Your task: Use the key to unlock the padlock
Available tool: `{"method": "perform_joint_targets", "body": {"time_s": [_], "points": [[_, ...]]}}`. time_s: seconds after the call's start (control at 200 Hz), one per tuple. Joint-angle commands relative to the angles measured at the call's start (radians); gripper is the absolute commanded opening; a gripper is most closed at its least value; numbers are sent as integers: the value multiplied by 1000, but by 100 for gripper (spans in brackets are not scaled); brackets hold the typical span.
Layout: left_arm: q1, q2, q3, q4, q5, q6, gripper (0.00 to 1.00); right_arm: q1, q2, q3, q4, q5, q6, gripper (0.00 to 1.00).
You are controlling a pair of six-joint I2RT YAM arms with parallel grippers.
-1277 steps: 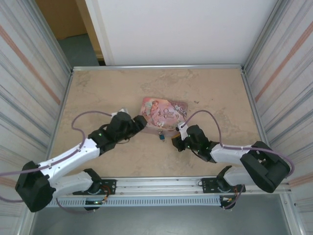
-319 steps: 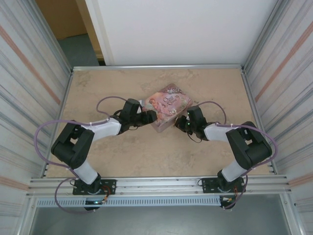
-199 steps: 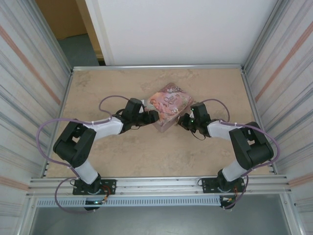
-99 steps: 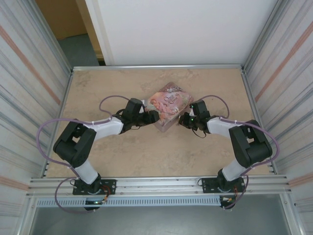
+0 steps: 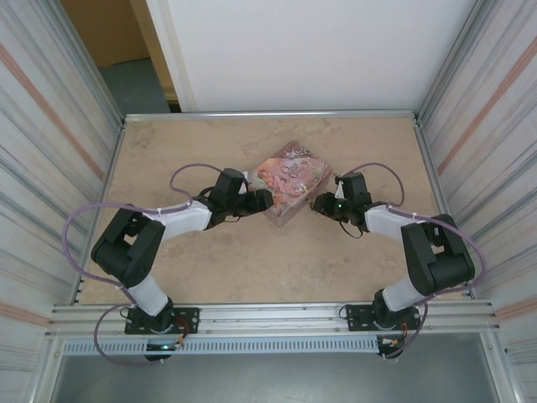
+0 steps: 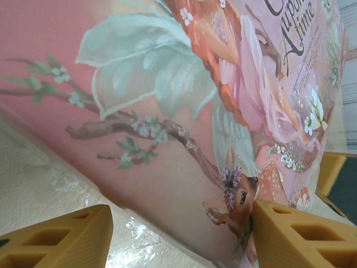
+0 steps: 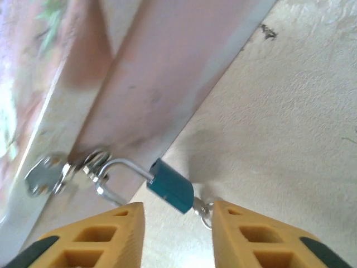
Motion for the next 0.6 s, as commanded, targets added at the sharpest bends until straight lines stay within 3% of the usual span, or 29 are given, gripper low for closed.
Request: {"method": "perform_joint_targets", "body": {"time_s": [0.0, 0.13, 0.256, 0.451, 0.596], "points": [[11, 46, -57, -282, -80, 39, 65, -23, -94, -41, 3, -49, -83, 43], [12, 45, -58, -282, -79, 40, 65, -95, -187, -87, 11, -173, -173, 54], [15, 42, -61, -280, -78, 41, 65, -166, -198, -95, 36, -343, -250, 54], [19, 39, -65, -274, -73, 41, 65, -180, -81, -50, 51, -475, -304, 53], [20, 36, -68, -272, -71, 38, 65, -180, 9, -31, 77, -474, -320, 53]]}}
